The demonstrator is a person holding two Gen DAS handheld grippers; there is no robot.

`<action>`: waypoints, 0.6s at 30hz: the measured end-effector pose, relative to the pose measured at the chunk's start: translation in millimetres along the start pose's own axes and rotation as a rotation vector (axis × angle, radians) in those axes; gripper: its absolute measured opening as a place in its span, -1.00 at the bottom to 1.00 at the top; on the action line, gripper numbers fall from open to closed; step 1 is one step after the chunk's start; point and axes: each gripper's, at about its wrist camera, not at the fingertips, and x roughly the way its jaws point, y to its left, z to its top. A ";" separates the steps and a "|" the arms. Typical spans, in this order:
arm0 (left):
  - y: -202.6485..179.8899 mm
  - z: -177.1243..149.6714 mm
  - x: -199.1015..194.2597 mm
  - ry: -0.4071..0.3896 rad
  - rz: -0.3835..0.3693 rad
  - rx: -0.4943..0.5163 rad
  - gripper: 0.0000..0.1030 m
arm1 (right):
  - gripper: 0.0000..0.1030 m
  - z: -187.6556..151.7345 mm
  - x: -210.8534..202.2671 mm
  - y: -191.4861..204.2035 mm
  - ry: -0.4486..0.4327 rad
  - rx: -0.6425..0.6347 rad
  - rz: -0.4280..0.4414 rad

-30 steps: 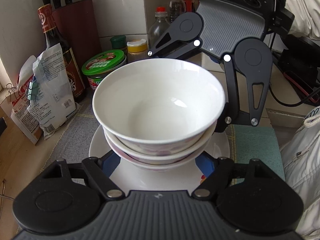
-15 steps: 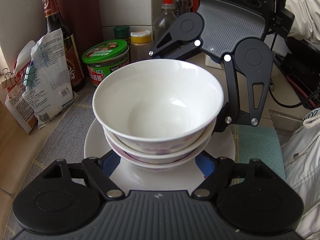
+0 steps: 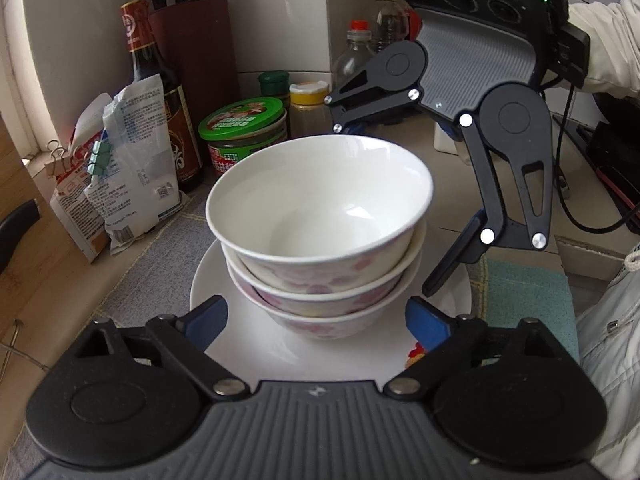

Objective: Organize plates and bowls
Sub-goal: 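Lower the bowl stack onto the plates with both grippers, then open both grippers and withdraw them from the bowl stack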

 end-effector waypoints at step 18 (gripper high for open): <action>-43.6 -23.2 -101.1 -0.146 0.409 -0.392 0.99 | 1.00 2.4 -55.9 84.4 -0.020 0.598 -0.470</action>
